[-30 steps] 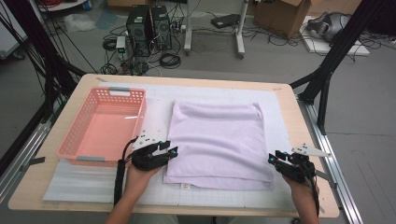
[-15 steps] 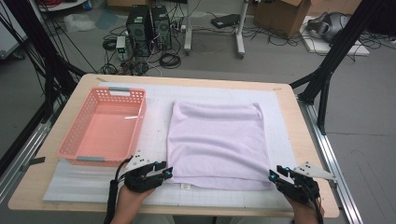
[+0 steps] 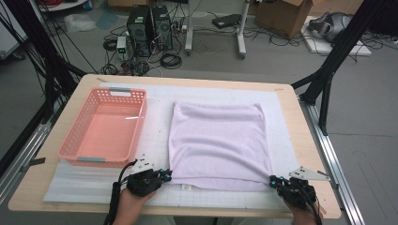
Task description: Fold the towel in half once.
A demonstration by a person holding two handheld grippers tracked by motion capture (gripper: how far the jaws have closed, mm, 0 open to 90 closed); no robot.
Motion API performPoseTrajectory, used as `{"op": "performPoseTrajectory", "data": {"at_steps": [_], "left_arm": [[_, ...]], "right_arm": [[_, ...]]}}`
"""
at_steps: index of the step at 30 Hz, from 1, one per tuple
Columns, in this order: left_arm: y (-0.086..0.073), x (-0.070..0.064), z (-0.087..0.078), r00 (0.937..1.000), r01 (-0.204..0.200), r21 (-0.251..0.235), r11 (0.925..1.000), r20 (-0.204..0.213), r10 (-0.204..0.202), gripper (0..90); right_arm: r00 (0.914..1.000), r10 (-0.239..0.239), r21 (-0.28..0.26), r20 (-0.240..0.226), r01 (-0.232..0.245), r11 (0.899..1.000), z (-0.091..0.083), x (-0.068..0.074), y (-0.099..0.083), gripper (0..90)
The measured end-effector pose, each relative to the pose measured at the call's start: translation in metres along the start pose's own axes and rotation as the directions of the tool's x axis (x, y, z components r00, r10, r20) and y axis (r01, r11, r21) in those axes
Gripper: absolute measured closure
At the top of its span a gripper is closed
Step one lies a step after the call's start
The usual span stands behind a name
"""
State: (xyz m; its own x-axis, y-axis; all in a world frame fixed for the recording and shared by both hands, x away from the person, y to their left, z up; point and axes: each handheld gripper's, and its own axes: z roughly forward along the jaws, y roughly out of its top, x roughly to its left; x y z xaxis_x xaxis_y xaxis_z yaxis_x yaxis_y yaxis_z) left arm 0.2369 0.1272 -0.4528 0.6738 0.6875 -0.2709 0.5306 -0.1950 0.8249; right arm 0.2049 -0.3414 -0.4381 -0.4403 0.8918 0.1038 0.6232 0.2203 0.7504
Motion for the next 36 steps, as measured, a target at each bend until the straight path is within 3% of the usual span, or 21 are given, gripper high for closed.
{"op": "performPoseTrajectory", "data": {"at_steps": [6, 10, 14, 16, 17, 18, 22, 24, 29, 31, 34, 35, 36], "left_arm": [[0.001, 0.002, -0.018, 0.9959, 0.070, -0.042, 0.9967, 0.061, -0.067, 87.7], [-0.004, 0.002, -0.022, 0.9949, 0.075, -0.019, 0.9970, 0.070, -0.073, 87.6], [-0.008, -0.003, -0.016, 0.9976, 0.051, 0.023, 0.9984, 0.045, -0.052, 86.9], [-0.007, -0.004, -0.016, 0.9983, 0.047, 0.032, 0.9984, 0.032, -0.048, 82.9], [-0.006, -0.005, -0.016, 0.9985, 0.052, 0.025, 0.9984, 0.016, -0.052, 71.4], [-0.005, -0.005, -0.018, 0.9988, 0.049, 0.014, 0.9987, -0.003, -0.049, 65.6], [0.000, -0.003, -0.024, 0.9987, 0.030, -0.039, 0.9988, -0.039, -0.032, 55.7], [0.001, -0.002, -0.022, 0.9980, 0.033, -0.044, 0.9985, -0.052, -0.035, 52.3], [0.002, 0.003, -0.008, 0.9963, 0.054, -0.001, 0.9985, -0.066, -0.054, 50.2], [0.002, 0.004, -0.001, 0.9962, 0.069, 0.055, 0.9961, -0.057, -0.066, 49.9], [-0.002, -0.002, 0.001, 0.9969, 0.020, 0.062, 0.9979, -0.078, -0.015, 54.4], [-0.003, -0.004, 0.000, 0.9967, 0.003, 0.068, 0.9977, -0.081, 0.003, 67.9], [-0.004, -0.003, 0.000, 0.9975, 0.004, 0.079, 0.9969, -0.071, 0.002, 75.5]], "right_arm": [[0.9998, 0.008, -0.014, -0.020, -0.008, 1.000, -0.011, 0.002, 0.003, 84.9], [0.9996, 0.008, 0.024, -0.027, -0.008, 1.000, -0.015, 0.003, 0.001, 85.0], [1.0000, -0.003, 0.061, -0.008, 0.004, 0.998, -0.013, 0.004, -0.002, 83.4], [0.9999, -0.009, 0.091, 0.009, 0.008, 0.996, -0.011, 0.004, -0.002, 75.2], [0.9998, 0.001, 0.088, 0.019, -0.003, 0.996, -0.012, 0.003, -0.002, 69.6], [0.9998, 0.008, 0.079, 0.019, -0.009, 0.997, -0.014, 0.002, -0.002, 66.7], [0.9989, 0.047, -0.022, 0.008, -0.047, 0.999, -0.024, -0.002, 0.001, 63.2], [0.9984, 0.053, -0.016, 0.021, -0.053, 0.998, -0.020, -0.002, 0.001, 61.9], [0.9976, 0.059, 0.045, 0.035, -0.061, 0.997, 0.002, -0.002, -0.002, 57.7], [0.9974, 0.042, 0.054, 0.059, -0.045, 0.998, 0.005, 0.000, -0.003, 63.3], [0.9948, 0.087, 0.064, 0.052, -0.091, 0.994, 0.001, -0.004, -0.003, 78.5], [0.9943, 0.100, 0.066, 0.038, -0.102, 0.993, 0.000, -0.006, -0.004, 83.5], [0.9947, 0.098, 0.066, 0.031, -0.100, 0.993, 0.000, -0.006, -0.005, 84.6]]}}
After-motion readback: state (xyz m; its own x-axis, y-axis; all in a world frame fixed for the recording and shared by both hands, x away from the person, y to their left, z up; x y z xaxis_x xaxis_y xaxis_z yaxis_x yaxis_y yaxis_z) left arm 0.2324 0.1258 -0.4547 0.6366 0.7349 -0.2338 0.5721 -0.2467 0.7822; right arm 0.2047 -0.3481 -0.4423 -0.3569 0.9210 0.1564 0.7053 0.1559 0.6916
